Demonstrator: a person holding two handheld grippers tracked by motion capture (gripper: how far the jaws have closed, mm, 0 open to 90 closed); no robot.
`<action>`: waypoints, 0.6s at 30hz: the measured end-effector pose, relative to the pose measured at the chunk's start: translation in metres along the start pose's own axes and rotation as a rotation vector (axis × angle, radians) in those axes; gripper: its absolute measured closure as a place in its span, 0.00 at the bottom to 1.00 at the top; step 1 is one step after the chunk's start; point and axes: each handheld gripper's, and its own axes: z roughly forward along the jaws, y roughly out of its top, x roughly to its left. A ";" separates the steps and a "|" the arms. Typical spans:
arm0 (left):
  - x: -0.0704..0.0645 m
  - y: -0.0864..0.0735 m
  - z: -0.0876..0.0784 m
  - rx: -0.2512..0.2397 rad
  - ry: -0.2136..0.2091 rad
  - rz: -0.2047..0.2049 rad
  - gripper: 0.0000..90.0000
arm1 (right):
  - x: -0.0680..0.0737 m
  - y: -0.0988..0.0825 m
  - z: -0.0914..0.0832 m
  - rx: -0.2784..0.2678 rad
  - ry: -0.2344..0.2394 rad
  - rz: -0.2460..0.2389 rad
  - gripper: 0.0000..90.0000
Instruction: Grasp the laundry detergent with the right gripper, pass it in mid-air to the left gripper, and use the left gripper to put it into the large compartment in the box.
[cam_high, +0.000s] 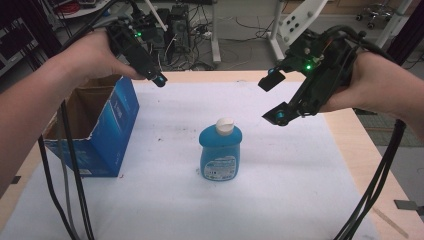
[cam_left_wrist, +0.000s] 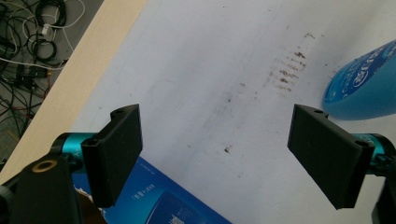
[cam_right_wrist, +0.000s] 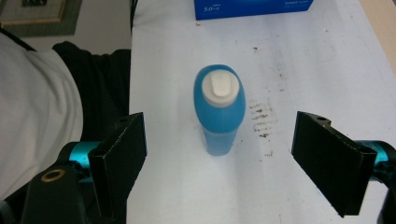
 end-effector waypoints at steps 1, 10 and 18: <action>0.000 0.000 0.000 -0.002 0.002 0.000 0.20 | -0.003 -0.005 0.002 -0.015 0.004 0.012 0.20; -0.001 -0.001 -0.001 0.008 -0.004 0.022 0.20 | -0.019 -0.036 0.028 -0.050 0.029 0.060 0.20; -0.002 -0.002 0.000 -0.002 -0.008 0.019 0.20 | -0.024 -0.049 0.054 -0.048 0.066 0.094 0.20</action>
